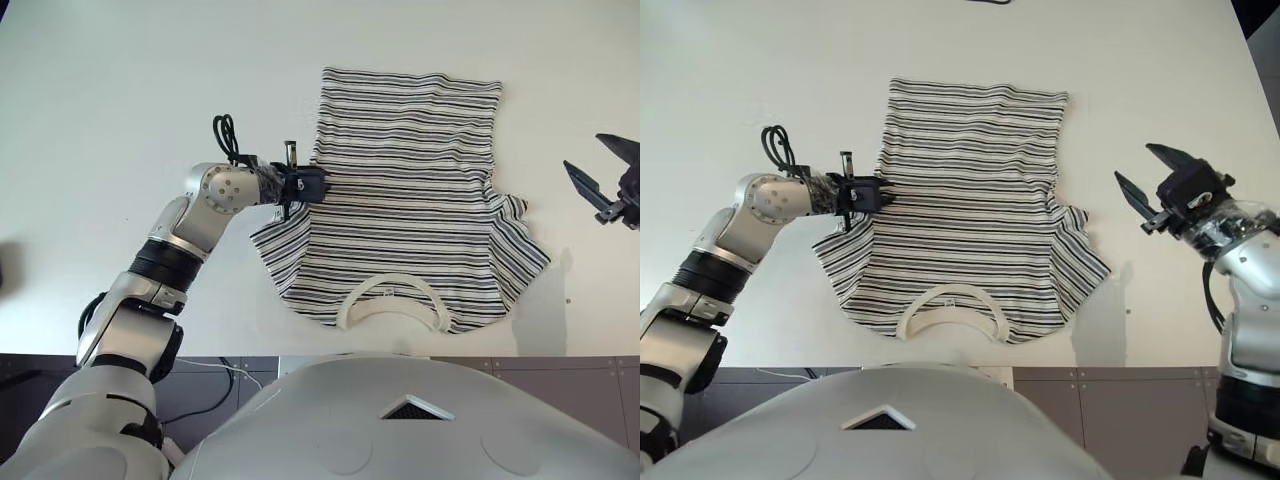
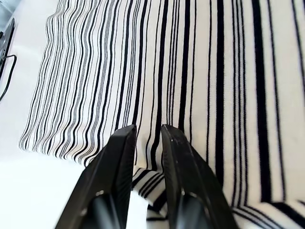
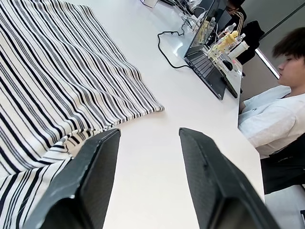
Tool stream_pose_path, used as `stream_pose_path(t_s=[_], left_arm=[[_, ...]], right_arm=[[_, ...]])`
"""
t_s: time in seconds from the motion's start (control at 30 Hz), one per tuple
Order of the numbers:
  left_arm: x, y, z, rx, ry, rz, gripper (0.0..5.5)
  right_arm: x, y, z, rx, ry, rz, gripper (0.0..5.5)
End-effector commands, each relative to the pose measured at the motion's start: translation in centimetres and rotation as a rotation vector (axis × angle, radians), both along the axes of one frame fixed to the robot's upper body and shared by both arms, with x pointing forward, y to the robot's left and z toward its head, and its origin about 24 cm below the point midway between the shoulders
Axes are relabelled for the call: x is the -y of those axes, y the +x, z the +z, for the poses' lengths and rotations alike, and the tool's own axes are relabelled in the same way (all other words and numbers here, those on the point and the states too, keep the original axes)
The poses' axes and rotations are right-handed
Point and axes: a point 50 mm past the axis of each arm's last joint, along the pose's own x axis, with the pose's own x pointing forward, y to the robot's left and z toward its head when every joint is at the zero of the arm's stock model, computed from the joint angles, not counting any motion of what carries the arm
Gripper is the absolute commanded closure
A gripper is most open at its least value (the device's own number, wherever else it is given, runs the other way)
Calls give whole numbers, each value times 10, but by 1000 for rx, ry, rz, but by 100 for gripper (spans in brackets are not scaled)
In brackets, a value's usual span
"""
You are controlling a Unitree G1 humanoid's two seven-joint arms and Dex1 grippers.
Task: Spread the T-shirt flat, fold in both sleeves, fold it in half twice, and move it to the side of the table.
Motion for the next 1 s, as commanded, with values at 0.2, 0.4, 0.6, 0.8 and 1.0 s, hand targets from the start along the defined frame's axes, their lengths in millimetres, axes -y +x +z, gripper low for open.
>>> stream_pose_path(t_s=[0.2, 0.4, 0.6, 0.8, 1.0], left_arm=[[-31, -27, -6, -120, 90, 98, 452], [4, -16, 56, -65, -425, 53, 452], [-42, -15, 79, -69, -567, 358, 452], [-65, -49, 55, -30, -704, 762, 452], [-82, -94, 30, -5, -635, 972, 452]], right_arm=[[-1, -15, -10, -48, -8, -27, 324], [-1, -18, -11, -35, 17, -58, 324], [21, -48, -38, 72, 261, -479, 324], [-6, -70, -67, 159, 569, -791, 324], [-12, -67, -58, 155, 484, -712, 324]])
